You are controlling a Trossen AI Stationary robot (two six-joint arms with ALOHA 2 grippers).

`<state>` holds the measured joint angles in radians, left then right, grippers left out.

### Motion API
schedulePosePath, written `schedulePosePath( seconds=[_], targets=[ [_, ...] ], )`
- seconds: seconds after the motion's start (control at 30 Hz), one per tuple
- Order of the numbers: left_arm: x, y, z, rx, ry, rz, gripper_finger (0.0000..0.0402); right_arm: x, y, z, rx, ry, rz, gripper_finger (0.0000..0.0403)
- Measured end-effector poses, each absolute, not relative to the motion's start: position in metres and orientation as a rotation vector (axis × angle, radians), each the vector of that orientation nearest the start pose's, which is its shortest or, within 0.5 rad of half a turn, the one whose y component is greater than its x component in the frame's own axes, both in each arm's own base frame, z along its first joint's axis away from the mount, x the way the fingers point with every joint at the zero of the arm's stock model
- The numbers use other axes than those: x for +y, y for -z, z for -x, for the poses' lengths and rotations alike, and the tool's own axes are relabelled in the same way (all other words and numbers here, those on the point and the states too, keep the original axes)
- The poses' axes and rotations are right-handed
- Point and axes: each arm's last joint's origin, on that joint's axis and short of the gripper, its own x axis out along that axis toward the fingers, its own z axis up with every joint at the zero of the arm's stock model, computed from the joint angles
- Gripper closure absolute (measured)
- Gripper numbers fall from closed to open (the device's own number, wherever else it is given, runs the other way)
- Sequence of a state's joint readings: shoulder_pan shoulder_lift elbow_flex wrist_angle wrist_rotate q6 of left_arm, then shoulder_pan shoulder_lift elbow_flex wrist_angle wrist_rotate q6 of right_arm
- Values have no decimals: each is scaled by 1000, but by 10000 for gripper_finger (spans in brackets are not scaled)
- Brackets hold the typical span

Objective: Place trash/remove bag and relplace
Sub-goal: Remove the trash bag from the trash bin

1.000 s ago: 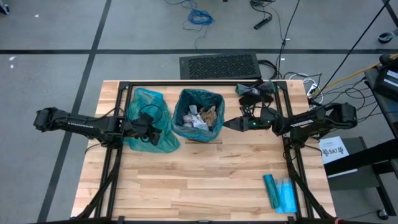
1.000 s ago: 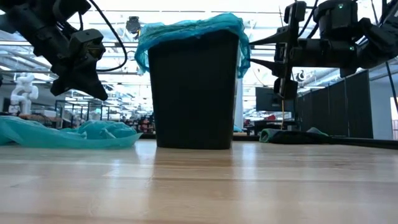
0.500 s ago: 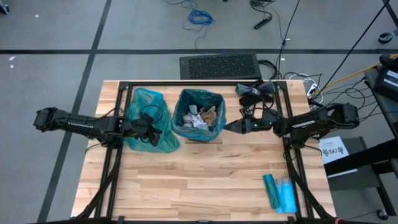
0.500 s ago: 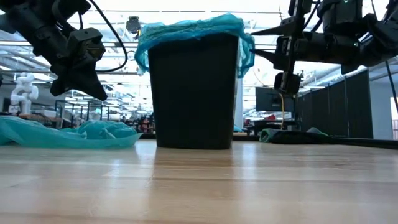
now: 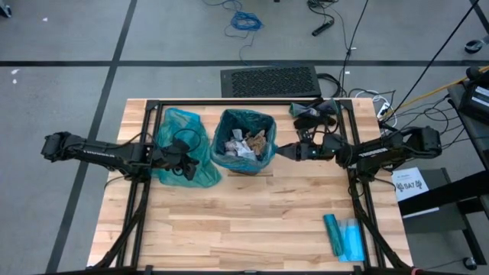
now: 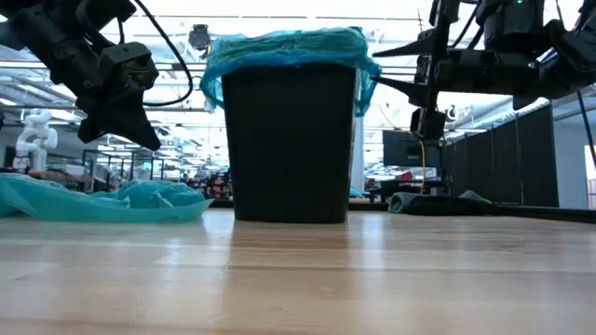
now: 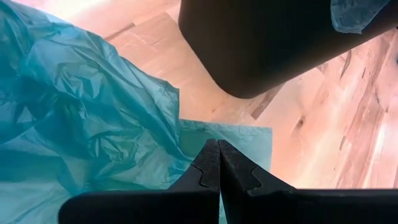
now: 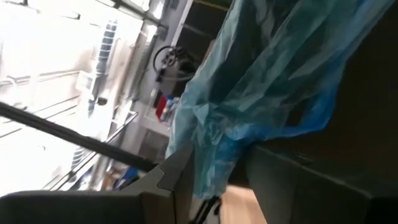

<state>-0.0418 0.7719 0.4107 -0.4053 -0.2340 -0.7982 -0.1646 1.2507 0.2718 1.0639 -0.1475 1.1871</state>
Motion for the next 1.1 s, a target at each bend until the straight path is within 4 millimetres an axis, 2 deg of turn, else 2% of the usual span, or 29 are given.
schedulePosePath(
  seconds=[0.1, 0.23, 0.37, 0.47, 0.6, 0.8, 0.93, 1.1],
  targets=[
    [1, -191, -150, 639, -476, 649, 402, -32, -192, -217, -94, -15, -1142, 306],
    [1, -191, -150, 639, -477, 649, 402, -32, -194, -217, -112, -19, -1119, 386],
    [1, -191, -151, 636, -477, 654, 402, -33, -200, -216, -181, -31, -1116, 399],
    [1, -191, -151, 632, -476, 655, 402, -34, -214, -223, -220, -66, -1099, 401],
    [1, -191, -151, 633, -476, 654, 402, -37, -245, -243, -209, -119, -1013, 402],
    [1, -191, -151, 633, -476, 653, 402, -41, -299, -274, -22, -126, -872, 403],
    [1, -191, -151, 630, -476, 655, 402, -48, -337, -280, 36, -92, -779, 403],
    [0, -195, -154, 583, -458, 670, 402, -57, -379, -277, 34, -81, -696, 403]
  ],
)
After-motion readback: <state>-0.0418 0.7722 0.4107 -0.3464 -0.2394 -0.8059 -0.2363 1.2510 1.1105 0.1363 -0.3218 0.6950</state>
